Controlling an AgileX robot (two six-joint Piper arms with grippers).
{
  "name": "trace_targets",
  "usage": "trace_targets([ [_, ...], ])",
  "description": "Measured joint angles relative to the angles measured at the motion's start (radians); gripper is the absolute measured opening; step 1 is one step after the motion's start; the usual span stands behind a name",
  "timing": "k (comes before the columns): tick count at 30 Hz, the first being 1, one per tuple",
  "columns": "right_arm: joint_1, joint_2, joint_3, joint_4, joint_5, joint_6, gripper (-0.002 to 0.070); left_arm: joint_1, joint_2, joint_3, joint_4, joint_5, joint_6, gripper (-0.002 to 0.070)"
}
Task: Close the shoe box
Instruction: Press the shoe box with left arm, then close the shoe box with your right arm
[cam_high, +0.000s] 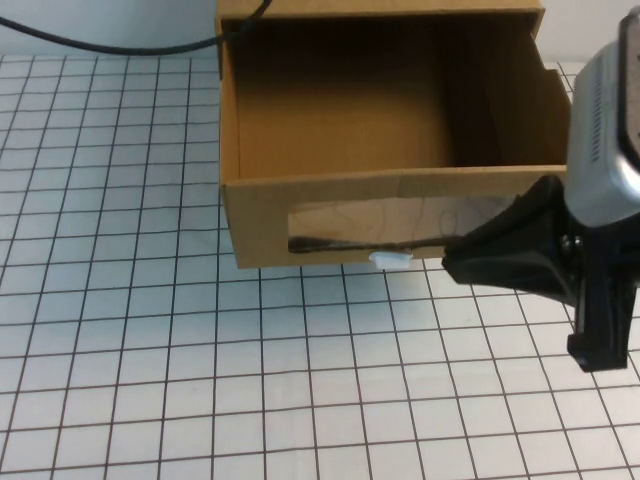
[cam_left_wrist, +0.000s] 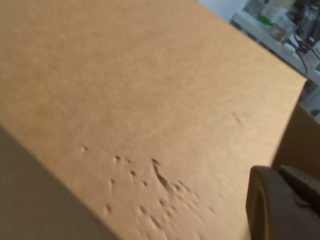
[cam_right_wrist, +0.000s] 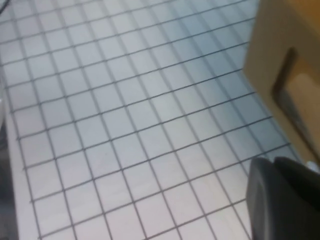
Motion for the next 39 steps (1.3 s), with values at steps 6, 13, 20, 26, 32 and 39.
trace_targets([
  [6, 0.0, 0.085, 0.0, 0.043, 0.028, -0.12, -0.0014, -0.086, 0.161, -0.113, -0.004, -0.024, -0.026, -0.0005],
  [13, 0.0, 0.188, 0.0, 0.048, 0.03, -0.348, -0.0014, -0.112, 0.181, -0.127, -0.007, -0.07, -0.044, -0.0005],
  [20, 0.004, 0.274, 0.0, 0.021, -0.105, -0.627, -0.0014, -0.112, 0.181, -0.128, 0.006, -0.07, -0.051, -0.0005],
  [26, 0.12, 0.277, 0.0, -0.183, -0.255, -0.671, -0.0014, -0.112, 0.181, -0.129, 0.011, -0.07, -0.051, -0.0005],
  [32, 0.263, 0.277, 0.0, -0.125, -0.336, -0.673, -0.0014, -0.112, 0.181, -0.129, 0.012, -0.068, -0.055, -0.0005],
  [39, 0.361, 0.272, 0.0, -0.077, -0.427, -0.579, -0.0014, -0.112, 0.181, -0.129, 0.013, -0.065, -0.064, -0.0006],
])
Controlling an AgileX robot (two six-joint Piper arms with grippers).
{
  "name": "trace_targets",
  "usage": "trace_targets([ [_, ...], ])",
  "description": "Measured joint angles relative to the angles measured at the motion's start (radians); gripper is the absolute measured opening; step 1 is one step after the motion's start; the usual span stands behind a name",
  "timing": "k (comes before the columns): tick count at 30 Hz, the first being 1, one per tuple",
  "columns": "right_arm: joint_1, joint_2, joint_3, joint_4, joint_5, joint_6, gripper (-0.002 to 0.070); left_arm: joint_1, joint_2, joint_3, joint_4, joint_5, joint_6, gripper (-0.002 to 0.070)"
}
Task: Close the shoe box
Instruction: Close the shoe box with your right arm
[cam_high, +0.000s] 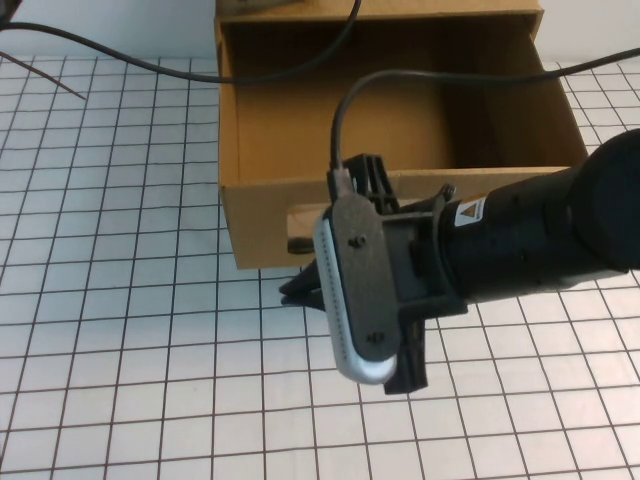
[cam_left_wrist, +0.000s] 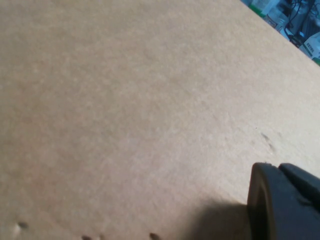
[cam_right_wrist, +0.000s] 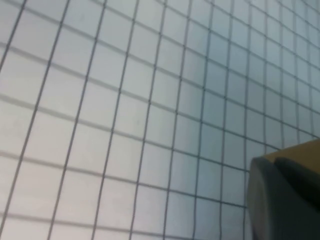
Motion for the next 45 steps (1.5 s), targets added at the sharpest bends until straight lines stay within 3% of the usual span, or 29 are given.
trace_targets([
  [10, 0.019, -0.178, 0.06, -0.044, -0.094, 0.171, -0.0014, 0.0, 0.0, 0.0, 0.002, 0.008, -0.028, -0.0006],
  [15, 0.019, -0.306, 0.156, -0.075, -0.239, 0.46, -0.0014, 0.0, 0.0, 0.0, 0.002, 0.01, -0.035, -0.0006],
  [17, 0.002, -0.345, 0.172, -0.075, -0.27, 0.65, -0.0014, 0.0, 0.0, 0.0, 0.002, 0.01, -0.04, -0.0005],
  [20, -0.044, -0.369, 0.174, -0.073, -0.259, 0.883, -0.0014, 0.0, 0.0, 0.0, 0.002, 0.01, -0.057, -0.0005],
  [22, -0.08, -0.369, 0.174, -0.075, -0.206, 0.924, -0.0014, 0.0, 0.0, 0.0, 0.002, 0.01, -0.067, -0.0005],
  [28, -0.143, -0.306, 0.174, -0.089, 0.149, 0.742, -0.0014, 0.0, 0.0, 0.0, 0.002, 0.01, -0.072, -0.0006],
  [31, -0.143, -0.246, 0.174, -0.087, 0.221, 0.649, -0.0014, 0.0, 0.0, -0.002, 0.002, 0.01, -0.074, -0.0005],
  [45, -0.148, 0.119, 0.062, -0.076, -0.021, 0.393, -0.0014, -0.006, 0.0, -0.002, 0.011, 0.013, -0.074, -0.0005],
])
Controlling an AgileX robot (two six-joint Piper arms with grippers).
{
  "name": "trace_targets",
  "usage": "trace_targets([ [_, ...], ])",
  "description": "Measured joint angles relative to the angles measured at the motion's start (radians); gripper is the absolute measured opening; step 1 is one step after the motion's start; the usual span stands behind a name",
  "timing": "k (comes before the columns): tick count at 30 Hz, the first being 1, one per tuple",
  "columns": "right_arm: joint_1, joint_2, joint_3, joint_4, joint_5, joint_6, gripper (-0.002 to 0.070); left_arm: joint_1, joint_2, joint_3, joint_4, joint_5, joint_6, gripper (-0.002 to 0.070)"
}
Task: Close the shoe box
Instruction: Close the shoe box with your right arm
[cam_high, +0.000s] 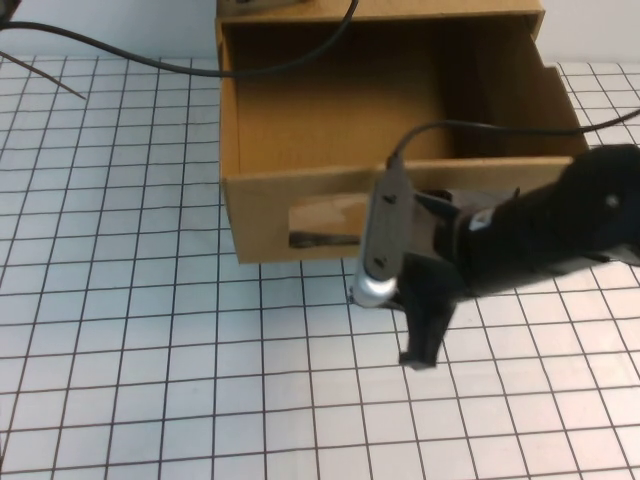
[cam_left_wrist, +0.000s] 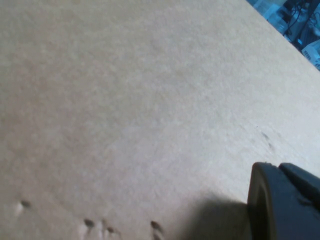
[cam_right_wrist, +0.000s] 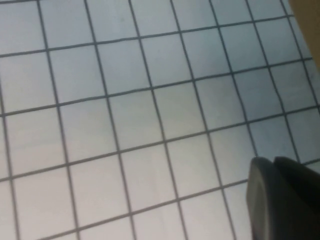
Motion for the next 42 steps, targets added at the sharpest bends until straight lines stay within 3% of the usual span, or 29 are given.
trace_targets([
  [17, -0.161, 0.339, -0.402, 0.037, -0.08, -0.058, -0.0014, -0.022, 0.0, -0.006, 0.024, -0.011, 0.0, -0.0006],
  [29, -0.162, 0.275, -0.393, 0.113, -0.12, -0.08, -0.0014, -0.022, 0.0, -0.006, 0.025, -0.015, 0.0, -0.0005],
  [34, -0.162, 0.113, -0.261, 0.364, -0.235, -0.31, -0.0014, -0.022, 0.0, -0.006, 0.026, -0.015, 0.0, -0.0005],
  [39, -0.166, 0.018, -0.164, 0.903, -0.419, -0.725, -0.0014, -0.021, 0.0, -0.006, 0.026, -0.015, 0.0, -0.0005],
  [42, -0.172, 0.014, -0.162, 1.084, -0.456, -0.932, -0.0014, -0.021, 0.0, -0.006, 0.026, -0.013, 0.0, -0.0005],
])
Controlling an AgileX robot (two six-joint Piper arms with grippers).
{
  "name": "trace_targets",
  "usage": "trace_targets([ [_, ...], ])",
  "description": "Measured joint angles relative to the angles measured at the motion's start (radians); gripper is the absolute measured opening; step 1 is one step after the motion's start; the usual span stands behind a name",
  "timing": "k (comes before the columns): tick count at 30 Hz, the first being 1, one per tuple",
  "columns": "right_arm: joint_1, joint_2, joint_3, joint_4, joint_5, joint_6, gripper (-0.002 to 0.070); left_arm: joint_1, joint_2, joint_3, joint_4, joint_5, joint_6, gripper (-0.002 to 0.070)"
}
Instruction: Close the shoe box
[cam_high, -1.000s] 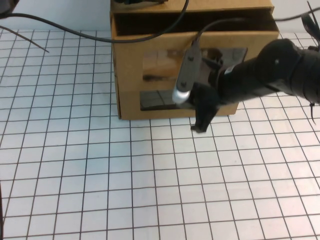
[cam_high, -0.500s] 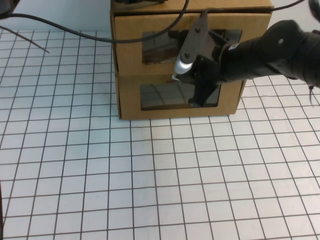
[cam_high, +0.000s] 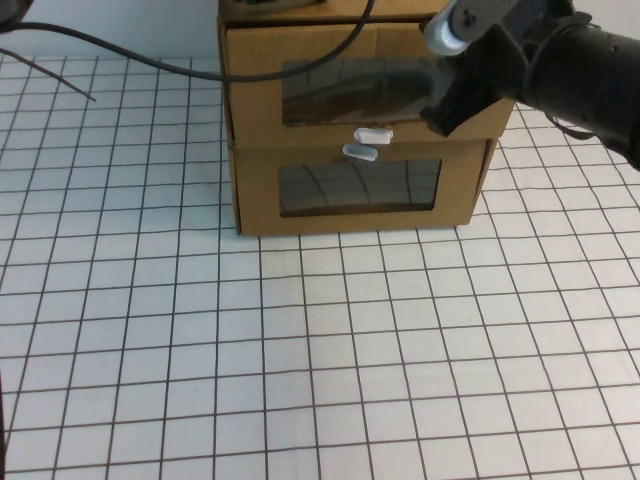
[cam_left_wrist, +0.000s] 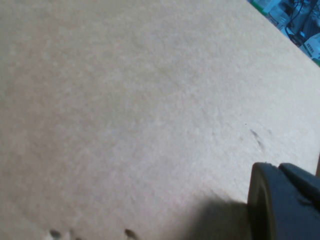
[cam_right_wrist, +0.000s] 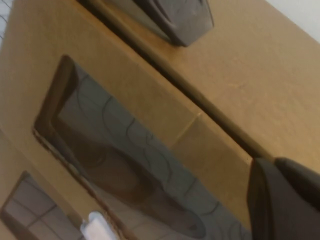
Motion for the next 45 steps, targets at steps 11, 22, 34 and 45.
trace_targets([
  [11, 0.0, 0.134, -0.095, 0.062, -0.004, -0.106, -0.0014, 0.002, 0.0, 0.0, -0.002, -0.007, 0.0, -0.0005],
  [22, 0.0, 0.125, -0.099, 0.062, 0.03, -0.11, -0.0014, 0.014, -0.004, 0.0, -0.005, 0.001, 0.012, -0.0005],
  [34, 0.0, -0.159, 0.03, 0.062, 0.083, 0.153, -0.0014, 0.03, -0.198, 0.005, 0.165, 0.054, 0.041, -0.0005],
  [45, 0.0, -0.433, 0.064, 0.068, -0.405, 0.385, -0.0014, 0.03, -0.398, 0.005, 0.271, 0.104, 0.001, -0.0006],
])
